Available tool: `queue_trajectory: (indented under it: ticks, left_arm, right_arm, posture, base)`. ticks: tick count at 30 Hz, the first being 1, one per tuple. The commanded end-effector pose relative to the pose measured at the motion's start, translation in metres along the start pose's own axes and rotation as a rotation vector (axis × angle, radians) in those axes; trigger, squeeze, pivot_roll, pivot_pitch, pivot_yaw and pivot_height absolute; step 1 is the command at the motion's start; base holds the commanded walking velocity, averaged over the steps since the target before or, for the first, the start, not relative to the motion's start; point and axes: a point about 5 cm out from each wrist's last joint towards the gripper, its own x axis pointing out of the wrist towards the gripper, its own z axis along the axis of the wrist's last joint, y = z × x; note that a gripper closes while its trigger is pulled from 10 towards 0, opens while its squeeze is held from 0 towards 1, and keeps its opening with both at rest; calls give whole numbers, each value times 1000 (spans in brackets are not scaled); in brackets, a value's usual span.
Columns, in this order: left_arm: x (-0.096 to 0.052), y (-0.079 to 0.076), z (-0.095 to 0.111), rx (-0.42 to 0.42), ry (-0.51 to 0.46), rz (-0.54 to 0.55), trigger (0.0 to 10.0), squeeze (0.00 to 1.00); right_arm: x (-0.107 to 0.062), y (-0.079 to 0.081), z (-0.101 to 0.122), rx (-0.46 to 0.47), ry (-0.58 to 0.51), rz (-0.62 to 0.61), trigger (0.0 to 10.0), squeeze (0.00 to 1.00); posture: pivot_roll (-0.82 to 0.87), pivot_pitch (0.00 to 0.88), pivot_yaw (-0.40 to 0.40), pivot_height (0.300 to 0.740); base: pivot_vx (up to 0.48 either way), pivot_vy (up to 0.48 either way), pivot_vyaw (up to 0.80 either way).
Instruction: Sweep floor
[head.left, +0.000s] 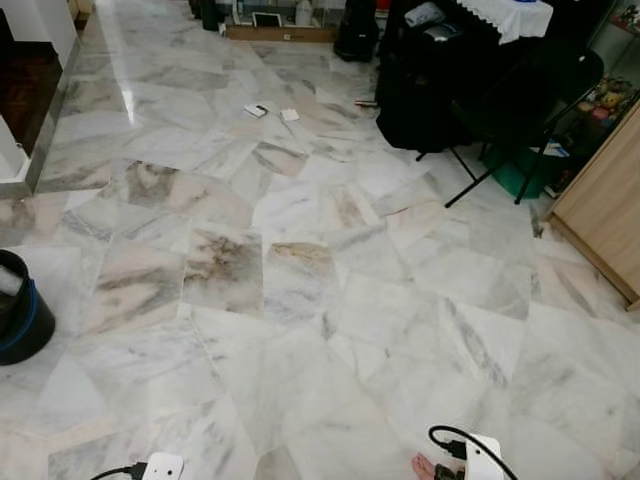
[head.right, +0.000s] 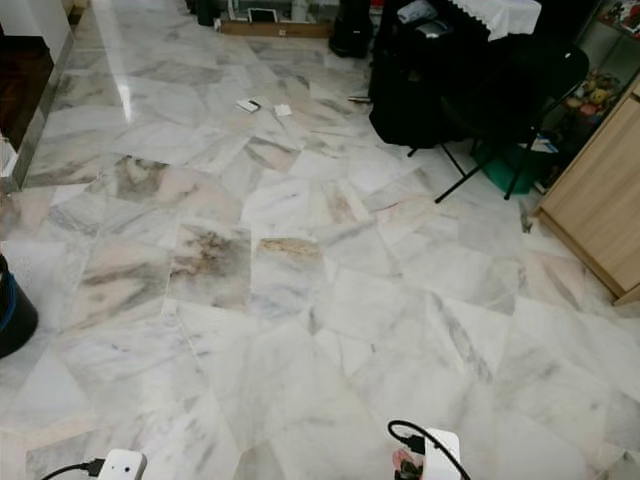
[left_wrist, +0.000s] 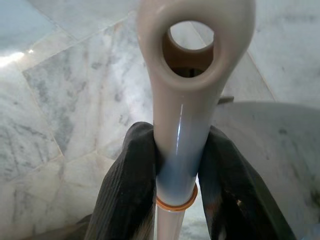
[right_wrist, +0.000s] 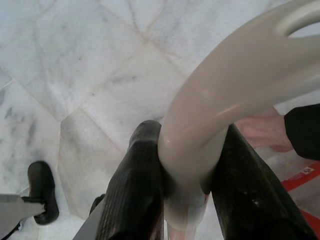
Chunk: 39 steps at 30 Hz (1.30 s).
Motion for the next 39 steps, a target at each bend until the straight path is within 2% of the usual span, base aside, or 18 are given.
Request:
queue_trajectory:
  ticks: [1, 3, 10, 14, 18, 21, 24, 28, 31, 39]
  left_arm:
    - [1, 0, 6, -24, -20, -3, 10000, 0]
    - [3, 4, 13, 0, -33, -8, 10000, 0]
    - [6, 16, 32, 17, -63, -5, 10000, 0]
    - [7, 22, 40, 12, -75, 5, 10000, 0]
    - [8, 20, 42, -17, -85, 1, 10000, 0]
    - [8, 19, 41, -65, -95, 8, 10000, 0]
    - [7, 18, 40, -63, -97, 11, 10000, 0]
    - [5, 16, 23, -119, -41, 4, 10000, 0]
    - [3, 14, 15, -124, -17, -12, 10000, 0]
    - [2, 12, 7, -166, -7, -3, 10000, 0]
  right_arm:
    - [-4, -1, -16, 45, 43, -20, 10000, 0]
    - [-7, 1, -30, 69, 71, -37, 10000, 0]
    - [-14, 8, -54, 130, 123, -55, 10000, 0]
    - [-13, 12, -53, 169, 113, -60, 10000, 0]
    - [-10, 15, -45, 187, 79, -61, 10000, 0]
    - [-9, 13, -40, 194, 58, -67, 10000, 0]
    - [-8, 10, -38, 197, 46, -76, 10000, 0]
    - [-11, -6, -36, 194, 40, -108, 10000, 0]
    - [-11, -11, -35, 183, 37, -111, 10000, 0]
    - [-8, -9, -25, 155, 11, -77, 10000, 0]
  posture:
    - [213, 74, -114, 740]
    - [214, 65, -76, 740]
    - [226, 45, -31, 740]
    - [214, 23, -17, 740]
    - [208, 19, -23, 740]
    - [201, 26, -40, 740]
    - [195, 27, -47, 740]
    - [190, 12, -76, 740]
    - [191, 12, -92, 740]
    - [199, 10, -107, 740]
  base:
    - [0, 0, 0]
    - [0, 0, 0]
    - [0, 0, 0]
    - [0, 0, 0]
    - [0, 0, 0]
    - [0, 0, 0]
    - [0, 0, 0]
    - [0, 0, 0]
    - [0, 0, 0]
    - [269, 0, 0]
